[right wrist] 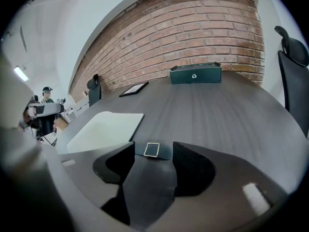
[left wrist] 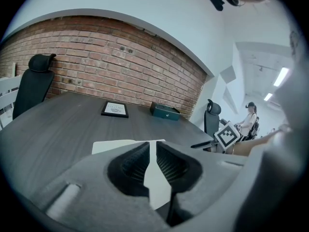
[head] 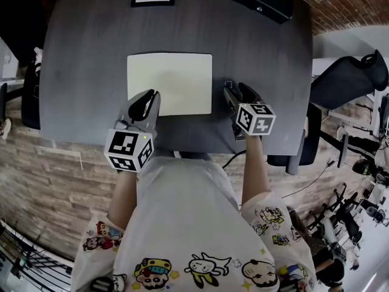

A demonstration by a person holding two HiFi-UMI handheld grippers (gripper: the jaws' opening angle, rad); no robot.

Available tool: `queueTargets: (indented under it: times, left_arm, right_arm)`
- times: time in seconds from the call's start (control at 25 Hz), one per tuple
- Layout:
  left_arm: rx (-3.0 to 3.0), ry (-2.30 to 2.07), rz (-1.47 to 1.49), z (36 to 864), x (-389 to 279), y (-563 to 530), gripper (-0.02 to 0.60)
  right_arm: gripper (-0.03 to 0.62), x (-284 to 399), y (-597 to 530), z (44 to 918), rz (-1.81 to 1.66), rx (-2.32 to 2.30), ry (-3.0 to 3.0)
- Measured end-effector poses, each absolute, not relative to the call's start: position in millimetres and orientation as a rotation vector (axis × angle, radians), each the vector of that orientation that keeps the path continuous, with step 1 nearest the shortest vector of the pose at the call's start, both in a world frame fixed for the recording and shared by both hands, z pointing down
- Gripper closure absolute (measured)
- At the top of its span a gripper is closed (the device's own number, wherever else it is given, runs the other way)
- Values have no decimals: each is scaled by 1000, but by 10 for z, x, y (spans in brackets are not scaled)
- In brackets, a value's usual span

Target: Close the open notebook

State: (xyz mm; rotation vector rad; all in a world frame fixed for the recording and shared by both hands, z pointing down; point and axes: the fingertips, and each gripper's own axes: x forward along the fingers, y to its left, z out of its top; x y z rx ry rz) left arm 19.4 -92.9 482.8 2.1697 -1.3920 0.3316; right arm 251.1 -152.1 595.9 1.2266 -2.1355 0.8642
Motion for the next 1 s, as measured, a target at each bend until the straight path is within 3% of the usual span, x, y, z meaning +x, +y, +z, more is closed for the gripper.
queueTargets:
  times: [0.36,0.52,0.88,1.0]
  left_arm:
    - [2154,-1393,310,4856,197,-947,549]
    - [2155,-1394,296,4841,196,-969,549]
    - [2143,-1396,294,4853,148,-1003,549]
    - [2141,-1397,294,4856,136,-1009,549]
  right_arm:
    - [336,2456,-1594,6083,843,1196,-2069]
    - [383,2502,-1603,6112,788,1220,-2018]
    - [402,2501,-1600,6115,792,1229,-1997]
    - [436,2448,-1569,6107,863,1198,-2018]
